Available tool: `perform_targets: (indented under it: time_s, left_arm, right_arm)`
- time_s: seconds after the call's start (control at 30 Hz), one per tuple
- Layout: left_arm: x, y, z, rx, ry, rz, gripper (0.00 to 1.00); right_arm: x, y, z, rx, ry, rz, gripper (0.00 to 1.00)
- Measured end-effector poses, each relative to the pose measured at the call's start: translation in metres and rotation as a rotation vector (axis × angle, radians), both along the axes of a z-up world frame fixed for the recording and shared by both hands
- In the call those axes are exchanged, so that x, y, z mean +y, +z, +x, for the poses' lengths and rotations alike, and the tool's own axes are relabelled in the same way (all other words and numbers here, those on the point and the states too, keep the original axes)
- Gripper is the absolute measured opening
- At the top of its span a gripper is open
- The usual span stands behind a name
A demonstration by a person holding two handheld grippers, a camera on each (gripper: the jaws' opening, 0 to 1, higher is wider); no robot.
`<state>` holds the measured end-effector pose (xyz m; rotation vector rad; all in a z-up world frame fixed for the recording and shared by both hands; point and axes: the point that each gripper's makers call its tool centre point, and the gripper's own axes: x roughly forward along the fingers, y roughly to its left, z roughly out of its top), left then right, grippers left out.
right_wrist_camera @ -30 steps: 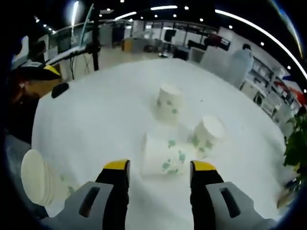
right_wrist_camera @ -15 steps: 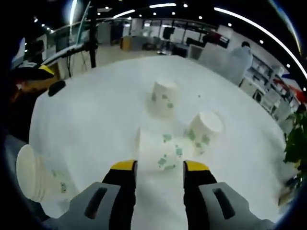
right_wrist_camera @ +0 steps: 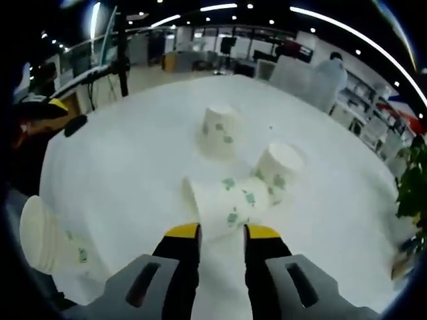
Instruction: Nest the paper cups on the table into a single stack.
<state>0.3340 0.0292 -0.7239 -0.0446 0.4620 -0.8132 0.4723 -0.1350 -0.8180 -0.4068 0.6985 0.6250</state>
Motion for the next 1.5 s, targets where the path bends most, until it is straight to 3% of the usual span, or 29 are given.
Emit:
perform_targets:
  time_s: [0.57, 0.77, 1.07, 1.5]
  left_arm:
    - [0.004, -0.007, -0.002, 0.017, 0.012, -0.008, 0.99]
    - [0.003, -0.011, -0.004, 0.024, 0.009, -0.009, 0.99]
    - [0.003, -0.008, -0.002, 0.019, 0.018, -0.02, 0.98]
    - [-0.005, 0.004, -0.003, -0.009, -0.003, -0.023, 0.99]
  right_arm:
    - [-0.001, -0.01, -0.007, 0.0, 0.051, -0.024, 0.02]
    - [-0.001, -0.011, -0.01, -0.001, 0.066, -0.012, 0.0]
    - [-0.009, -0.003, -0.018, 0.025, 0.039, 0.054, 0.0]
    - [-0.017, 0.023, -0.032, 0.054, 0.002, 0.183, 0.0]
